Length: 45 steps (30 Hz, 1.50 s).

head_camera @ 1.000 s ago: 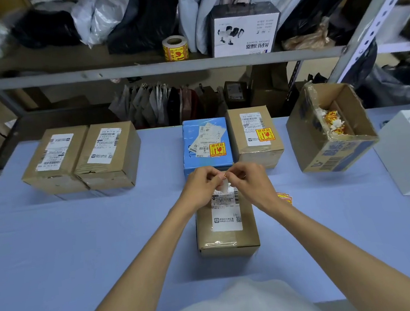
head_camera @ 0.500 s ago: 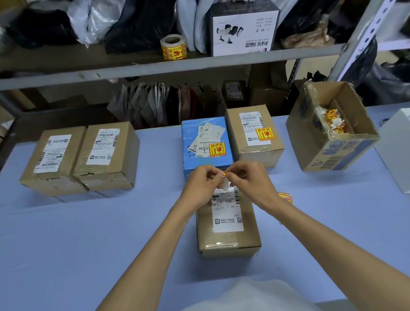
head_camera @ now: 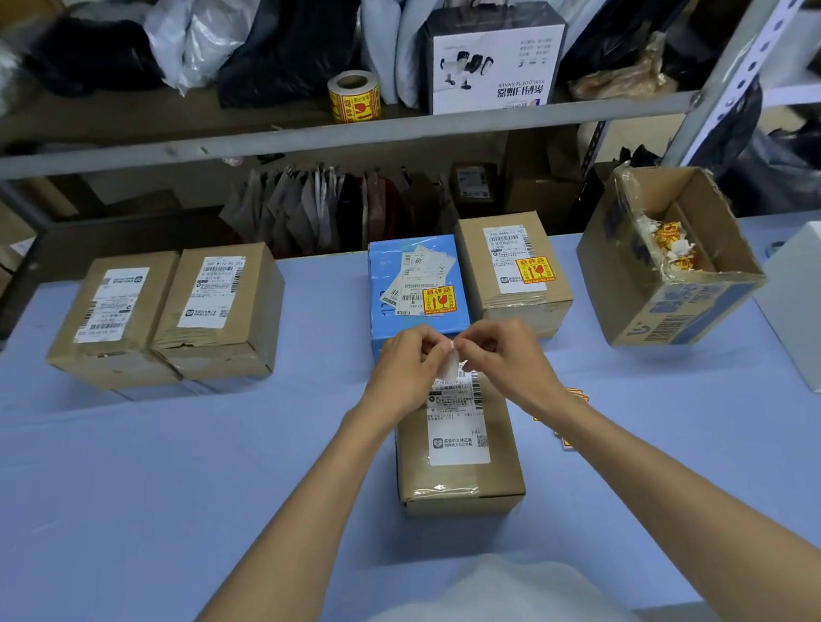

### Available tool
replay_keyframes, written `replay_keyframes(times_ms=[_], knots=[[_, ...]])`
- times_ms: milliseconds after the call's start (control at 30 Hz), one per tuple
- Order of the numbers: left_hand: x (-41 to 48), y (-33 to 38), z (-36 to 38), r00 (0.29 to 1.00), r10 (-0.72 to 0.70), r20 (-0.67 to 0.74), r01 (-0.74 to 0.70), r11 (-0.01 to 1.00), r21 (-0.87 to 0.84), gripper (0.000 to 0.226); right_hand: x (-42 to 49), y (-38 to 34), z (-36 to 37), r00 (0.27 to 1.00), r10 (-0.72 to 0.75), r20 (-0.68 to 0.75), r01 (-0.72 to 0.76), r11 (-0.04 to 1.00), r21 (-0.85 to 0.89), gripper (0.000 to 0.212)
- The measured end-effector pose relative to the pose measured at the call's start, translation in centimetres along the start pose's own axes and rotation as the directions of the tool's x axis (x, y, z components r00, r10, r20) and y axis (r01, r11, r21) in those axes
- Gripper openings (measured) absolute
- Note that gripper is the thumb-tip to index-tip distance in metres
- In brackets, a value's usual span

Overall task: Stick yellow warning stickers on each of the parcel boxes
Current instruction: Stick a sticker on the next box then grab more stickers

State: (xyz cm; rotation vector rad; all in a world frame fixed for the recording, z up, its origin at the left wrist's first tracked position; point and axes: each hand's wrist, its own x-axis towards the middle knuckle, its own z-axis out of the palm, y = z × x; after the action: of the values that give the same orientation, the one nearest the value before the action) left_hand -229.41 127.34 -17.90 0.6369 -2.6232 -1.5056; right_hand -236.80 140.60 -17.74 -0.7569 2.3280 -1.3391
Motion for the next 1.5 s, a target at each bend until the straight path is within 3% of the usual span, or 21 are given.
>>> replay_keyframes(times_ms=[533,600,733,967,1167,1300,1400,1500], knots=[[0.1,0.6,0.0,1.0,-0.017,-0.015,0.015,0.993,-0.119,0.011,0.0,-0.4,0.3,0.997,0.066,-0.042,-0.058,0.983,0.173,0.012],[0.2,0.6,0.1,0.997,-0.071,-0.003,0.069,0.975,-0.213,0.014,0.0,-0.5,0.4,0.996,0.077,-0.048,-0.066,0.977,0.203,0.013],[0.3,0.7,0.3,0.998,-0.048,0.029,0.055,0.947,-0.316,0.029,-0.1,-0.8,0.5,0.996,0.073,-0.057,-0.056,0.965,0.255,0.016],[0.8,0.2,0.3,0.995,-0.101,0.016,0.097,0.885,-0.456,0.008,0.1,-0.9,0.2,0.99,0.128,-0.064,-0.102,0.944,0.313,0.014],[1.1,0.7,0.3,0.963,-0.266,0.037,0.23,0.746,-0.625,0.013,0.1,-0.8,0.2,0.986,0.155,-0.062,-0.126,0.934,0.333,0.014],[0.8,0.8,0.4,0.98,-0.196,0.043,0.184,0.79,-0.585,0.036,0.1,-1.0,0.5,0.988,0.142,-0.058,-0.115,0.937,0.33,0.015],[0.7,0.4,0.4,0.985,-0.162,0.064,0.171,0.822,-0.544,0.03,0.1,-1.1,0.4,0.988,0.145,-0.047,-0.121,0.932,0.342,0.015],[0.7,0.0,0.4,0.973,-0.223,0.064,0.22,0.801,-0.557,0.024,0.0,-1.0,0.2,0.986,0.165,-0.031,-0.143,0.923,0.358,0.014]])
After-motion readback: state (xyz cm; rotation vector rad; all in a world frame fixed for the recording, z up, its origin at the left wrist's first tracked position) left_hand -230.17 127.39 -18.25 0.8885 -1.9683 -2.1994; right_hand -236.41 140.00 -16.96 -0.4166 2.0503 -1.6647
